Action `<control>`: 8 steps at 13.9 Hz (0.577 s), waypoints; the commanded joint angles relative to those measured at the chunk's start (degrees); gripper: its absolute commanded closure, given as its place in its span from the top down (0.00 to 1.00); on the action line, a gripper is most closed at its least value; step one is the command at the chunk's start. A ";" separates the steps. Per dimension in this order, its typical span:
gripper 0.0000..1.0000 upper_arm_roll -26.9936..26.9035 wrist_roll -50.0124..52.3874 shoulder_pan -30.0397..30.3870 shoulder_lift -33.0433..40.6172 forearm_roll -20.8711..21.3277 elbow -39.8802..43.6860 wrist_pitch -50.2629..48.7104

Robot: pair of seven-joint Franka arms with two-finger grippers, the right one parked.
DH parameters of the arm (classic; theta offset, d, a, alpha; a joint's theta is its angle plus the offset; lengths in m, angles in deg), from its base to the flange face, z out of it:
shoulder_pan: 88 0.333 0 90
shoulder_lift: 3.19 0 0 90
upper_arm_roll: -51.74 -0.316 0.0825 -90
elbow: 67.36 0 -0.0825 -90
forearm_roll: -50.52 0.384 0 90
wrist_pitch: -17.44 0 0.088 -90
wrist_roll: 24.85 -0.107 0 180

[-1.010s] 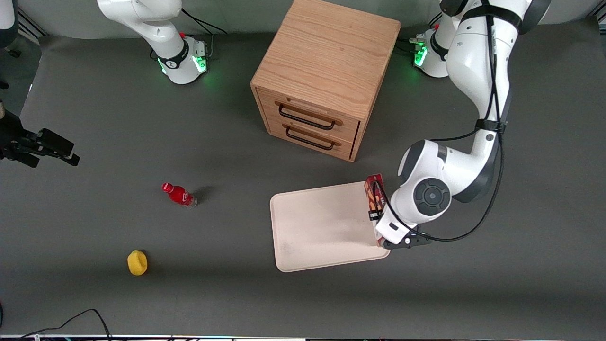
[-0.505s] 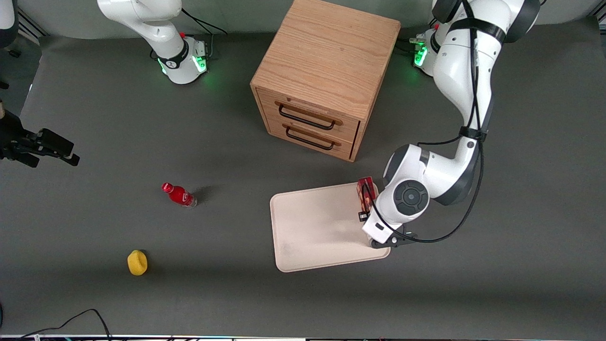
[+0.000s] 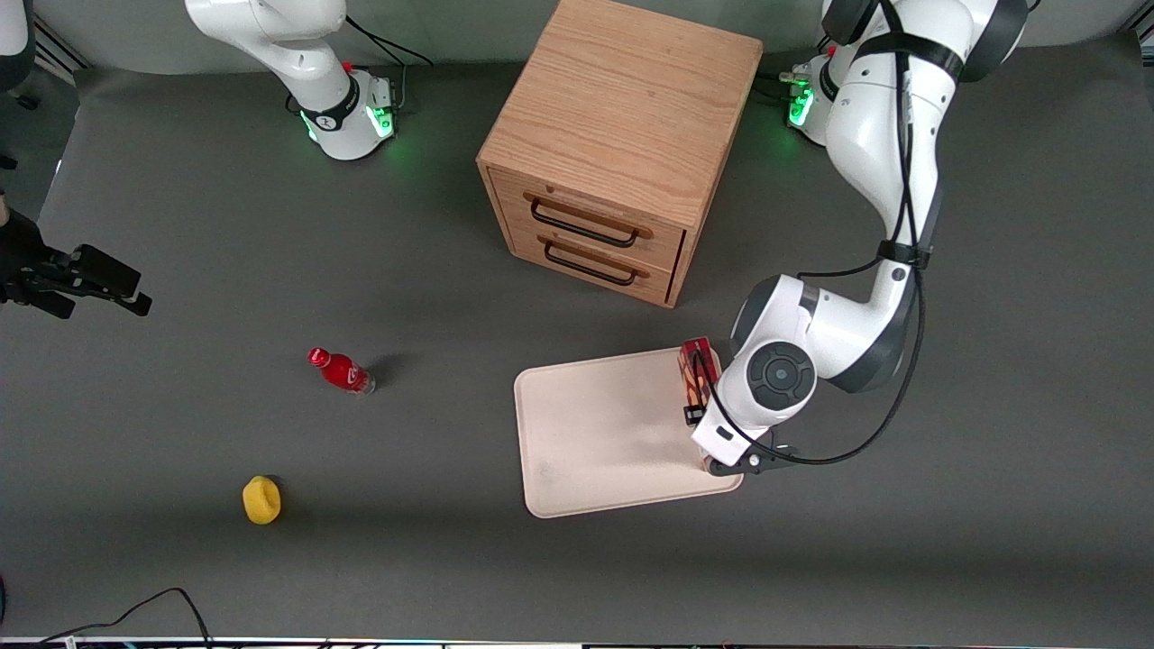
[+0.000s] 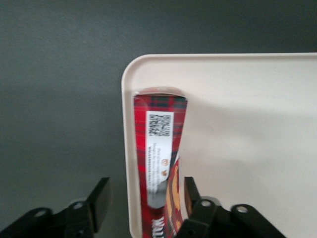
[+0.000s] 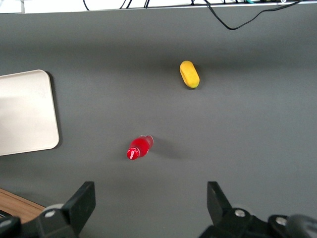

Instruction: Place red cookie box on tray

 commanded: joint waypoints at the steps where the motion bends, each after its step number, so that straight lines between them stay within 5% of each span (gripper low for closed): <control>1: 1.00 -0.02 0.44 3.73 5.85 0.57 1.78 -7.61; 8: 1.00 -0.54 -19.41 13.67 17.02 1.01 0.82 -24.12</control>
